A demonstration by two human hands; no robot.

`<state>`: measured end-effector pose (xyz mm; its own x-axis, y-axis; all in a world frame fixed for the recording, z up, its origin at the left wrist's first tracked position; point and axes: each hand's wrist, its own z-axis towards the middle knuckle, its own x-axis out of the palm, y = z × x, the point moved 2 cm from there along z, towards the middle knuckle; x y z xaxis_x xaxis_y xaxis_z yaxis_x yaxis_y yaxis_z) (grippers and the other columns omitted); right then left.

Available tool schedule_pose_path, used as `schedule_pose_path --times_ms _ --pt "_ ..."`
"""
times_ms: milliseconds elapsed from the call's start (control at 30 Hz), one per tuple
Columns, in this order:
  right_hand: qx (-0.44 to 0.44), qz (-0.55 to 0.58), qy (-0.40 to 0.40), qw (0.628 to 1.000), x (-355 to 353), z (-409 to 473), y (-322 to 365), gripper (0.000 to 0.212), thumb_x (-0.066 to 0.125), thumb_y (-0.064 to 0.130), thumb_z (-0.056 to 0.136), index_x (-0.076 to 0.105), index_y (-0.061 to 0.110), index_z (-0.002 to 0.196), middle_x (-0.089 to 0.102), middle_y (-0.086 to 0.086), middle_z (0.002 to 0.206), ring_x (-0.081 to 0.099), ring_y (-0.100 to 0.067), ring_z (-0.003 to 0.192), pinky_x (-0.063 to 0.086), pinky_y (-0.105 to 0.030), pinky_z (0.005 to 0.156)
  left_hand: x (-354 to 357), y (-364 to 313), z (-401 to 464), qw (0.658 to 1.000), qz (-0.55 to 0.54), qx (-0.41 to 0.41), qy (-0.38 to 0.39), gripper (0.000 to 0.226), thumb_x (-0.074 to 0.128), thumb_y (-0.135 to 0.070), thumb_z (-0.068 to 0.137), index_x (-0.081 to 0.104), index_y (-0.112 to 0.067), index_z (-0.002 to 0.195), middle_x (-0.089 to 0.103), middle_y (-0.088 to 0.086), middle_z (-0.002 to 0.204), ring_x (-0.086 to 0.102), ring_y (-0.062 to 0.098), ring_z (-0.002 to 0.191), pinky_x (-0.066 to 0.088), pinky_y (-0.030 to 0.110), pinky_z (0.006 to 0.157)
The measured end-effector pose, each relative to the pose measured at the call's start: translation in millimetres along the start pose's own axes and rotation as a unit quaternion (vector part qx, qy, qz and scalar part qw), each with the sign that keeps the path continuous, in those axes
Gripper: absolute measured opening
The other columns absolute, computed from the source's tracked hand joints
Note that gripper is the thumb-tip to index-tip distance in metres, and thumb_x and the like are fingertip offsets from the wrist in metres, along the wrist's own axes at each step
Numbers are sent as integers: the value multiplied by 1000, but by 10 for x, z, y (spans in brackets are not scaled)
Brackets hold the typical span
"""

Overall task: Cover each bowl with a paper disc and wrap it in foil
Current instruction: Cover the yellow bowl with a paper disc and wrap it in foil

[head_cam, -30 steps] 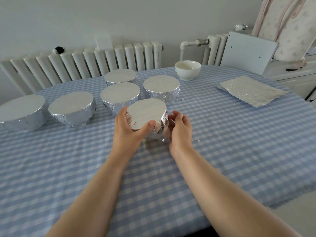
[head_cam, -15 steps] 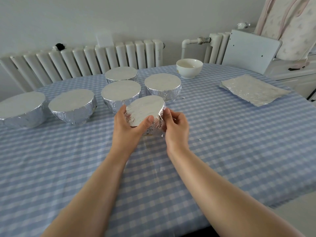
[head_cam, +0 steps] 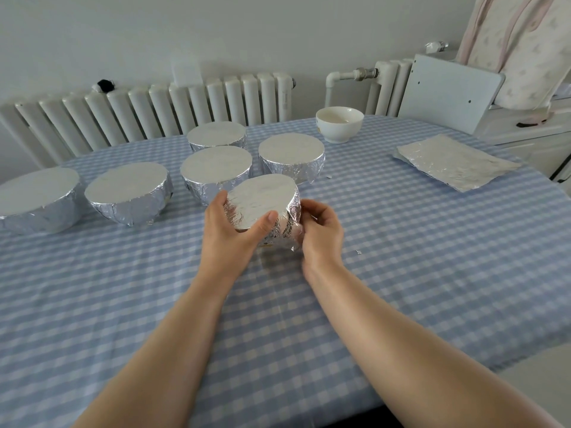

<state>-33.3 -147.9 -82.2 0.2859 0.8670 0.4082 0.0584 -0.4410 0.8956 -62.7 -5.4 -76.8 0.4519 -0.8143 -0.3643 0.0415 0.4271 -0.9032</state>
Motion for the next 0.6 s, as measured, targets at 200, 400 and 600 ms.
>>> schedule_pose_path --times_ms 200,400,600 --pt "-46 -14 -23 999 -78 -65 49 23 39 3 97 59 15 95 65 7 78 61 -4 67 48 -18 61 109 -113 -104 993 99 68 17 121 71 -78 57 26 -15 151 33 3 153 34 20 140 34 38 113" --pt "-67 -73 12 995 -107 -106 52 22 60 41 95 59 18 96 67 3 95 64 -9 87 52 -27 79 30 -133 -118 987 127 86 41 124 46 -93 60 21 -16 155 21 2 161 25 19 146 28 41 118" --pt "-51 -118 75 989 -90 53 142 28 52 36 100 71 15 101 71 8 92 65 1 80 51 -16 68 -184 -139 -130 996 70 43 -36 104 12 -90 72 44 -17 139 56 -2 130 53 15 105 35 32 85"
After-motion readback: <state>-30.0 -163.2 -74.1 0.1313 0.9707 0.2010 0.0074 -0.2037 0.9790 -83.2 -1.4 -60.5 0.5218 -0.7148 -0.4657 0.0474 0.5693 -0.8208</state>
